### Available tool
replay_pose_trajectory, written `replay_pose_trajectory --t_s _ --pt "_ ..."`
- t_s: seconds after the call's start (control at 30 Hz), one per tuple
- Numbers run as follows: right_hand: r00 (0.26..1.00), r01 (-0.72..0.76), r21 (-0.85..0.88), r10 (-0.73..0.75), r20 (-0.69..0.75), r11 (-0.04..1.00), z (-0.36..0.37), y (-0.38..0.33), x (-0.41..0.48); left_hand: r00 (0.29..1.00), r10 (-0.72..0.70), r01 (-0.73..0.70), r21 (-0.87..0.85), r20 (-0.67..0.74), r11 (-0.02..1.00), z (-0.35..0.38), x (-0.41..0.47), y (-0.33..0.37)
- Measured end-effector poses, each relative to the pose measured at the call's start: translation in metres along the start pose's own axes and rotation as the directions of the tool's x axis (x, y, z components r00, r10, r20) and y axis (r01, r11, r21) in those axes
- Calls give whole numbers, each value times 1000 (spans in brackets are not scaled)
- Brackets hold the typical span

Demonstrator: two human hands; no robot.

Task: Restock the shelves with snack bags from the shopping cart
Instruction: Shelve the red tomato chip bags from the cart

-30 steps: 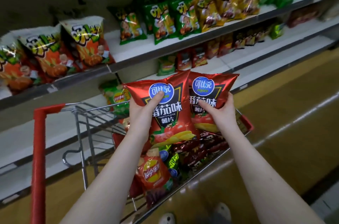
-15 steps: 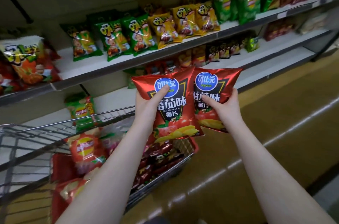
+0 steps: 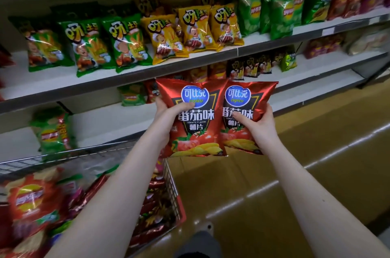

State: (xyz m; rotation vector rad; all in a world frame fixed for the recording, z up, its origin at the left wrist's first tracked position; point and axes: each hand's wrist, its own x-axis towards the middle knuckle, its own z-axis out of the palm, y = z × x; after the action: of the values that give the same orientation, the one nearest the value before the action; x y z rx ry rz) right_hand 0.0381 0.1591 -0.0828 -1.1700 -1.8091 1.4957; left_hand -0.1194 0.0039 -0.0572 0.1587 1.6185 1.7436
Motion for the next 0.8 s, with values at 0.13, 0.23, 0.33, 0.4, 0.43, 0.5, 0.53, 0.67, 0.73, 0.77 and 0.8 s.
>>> replay_pose_trajectory --t_s 0.13,0.23,0.33,0.4,0.43,0.5,0.53,0.67,0.73,0.77,0.8 --pt "999 14 1 -14 52 1000 3 -12 48 996 34 -33 16 -82 999 17 31 16" --pt "993 12 -3 -12 121 1000 9 -15 81 985 48 -49 3 -163 999 23 51 20" --pt "980 9 1 -9 199 1000 15 -14 115 969 38 -42 -8 -245 999 31 71 20" --pt "970 9 12 -11 241 1000 18 -12 138 956 29 -44 -43 -292 998 37 81 20" --pt "966 9 15 -13 260 1000 20 -12 148 951 29 -48 -54 -308 997 40 85 20" --pt "946 13 28 -21 324 1000 23 -10 173 928 24 -53 -67 -373 996 50 95 19" --pt "939 21 37 -32 344 999 25 -11 182 916 27 -59 -68 -401 996 55 98 20" --pt "903 26 89 -62 425 996 25 -8 220 863 54 -104 -72 -502 992 78 112 20" --pt "876 16 85 -55 479 996 26 -3 237 835 60 -113 -64 -547 992 89 119 16" --pt "862 4 85 -46 504 996 27 0 241 824 59 -113 -61 -564 992 92 120 15" --pt "847 -6 77 -36 531 997 29 4 247 807 51 -110 -64 -588 992 95 121 11"
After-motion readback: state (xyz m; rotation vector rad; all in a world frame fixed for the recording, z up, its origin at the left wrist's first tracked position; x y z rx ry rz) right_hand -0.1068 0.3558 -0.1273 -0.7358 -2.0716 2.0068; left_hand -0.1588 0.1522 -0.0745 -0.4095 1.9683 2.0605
